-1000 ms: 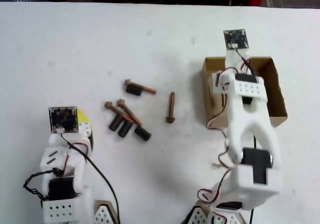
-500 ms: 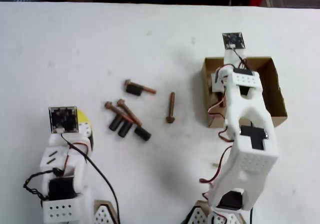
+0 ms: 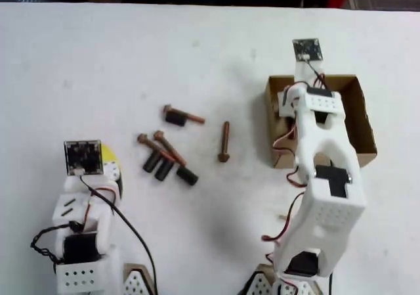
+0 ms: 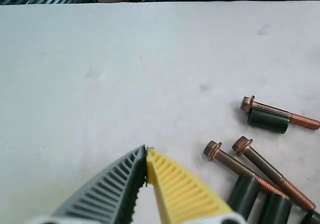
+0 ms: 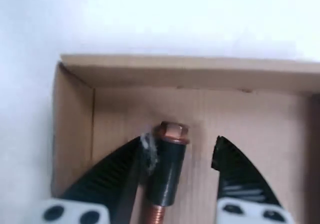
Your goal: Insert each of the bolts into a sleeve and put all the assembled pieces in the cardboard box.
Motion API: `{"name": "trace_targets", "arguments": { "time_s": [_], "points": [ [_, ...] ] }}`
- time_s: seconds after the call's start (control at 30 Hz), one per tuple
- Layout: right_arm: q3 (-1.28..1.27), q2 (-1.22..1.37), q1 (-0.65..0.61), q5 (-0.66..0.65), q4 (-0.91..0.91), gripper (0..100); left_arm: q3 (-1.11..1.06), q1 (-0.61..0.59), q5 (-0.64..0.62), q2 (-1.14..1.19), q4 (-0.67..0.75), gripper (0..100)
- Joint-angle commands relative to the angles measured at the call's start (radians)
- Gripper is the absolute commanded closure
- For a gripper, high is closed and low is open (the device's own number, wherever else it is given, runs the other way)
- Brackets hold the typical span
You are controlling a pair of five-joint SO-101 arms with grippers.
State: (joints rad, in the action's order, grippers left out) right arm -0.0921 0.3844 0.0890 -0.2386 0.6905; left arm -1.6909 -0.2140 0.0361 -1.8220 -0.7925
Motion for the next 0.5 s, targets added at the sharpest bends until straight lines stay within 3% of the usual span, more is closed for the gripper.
{"name": "trace_targets", "arguments": {
  "time_s": [0.0, 0.47],
  "points": [
    [0.048, -0.145, 0.016, -0.017, 0.038, 83.5, 0.003, -0.005, 0.009, -0.007, 0.020, 98],
    [0.043, -0.584, -0.038, -0.017, 0.288, 83.6, 0.002, 0.039, 0.006, -0.005, 0.015, 98]
  ]
}}
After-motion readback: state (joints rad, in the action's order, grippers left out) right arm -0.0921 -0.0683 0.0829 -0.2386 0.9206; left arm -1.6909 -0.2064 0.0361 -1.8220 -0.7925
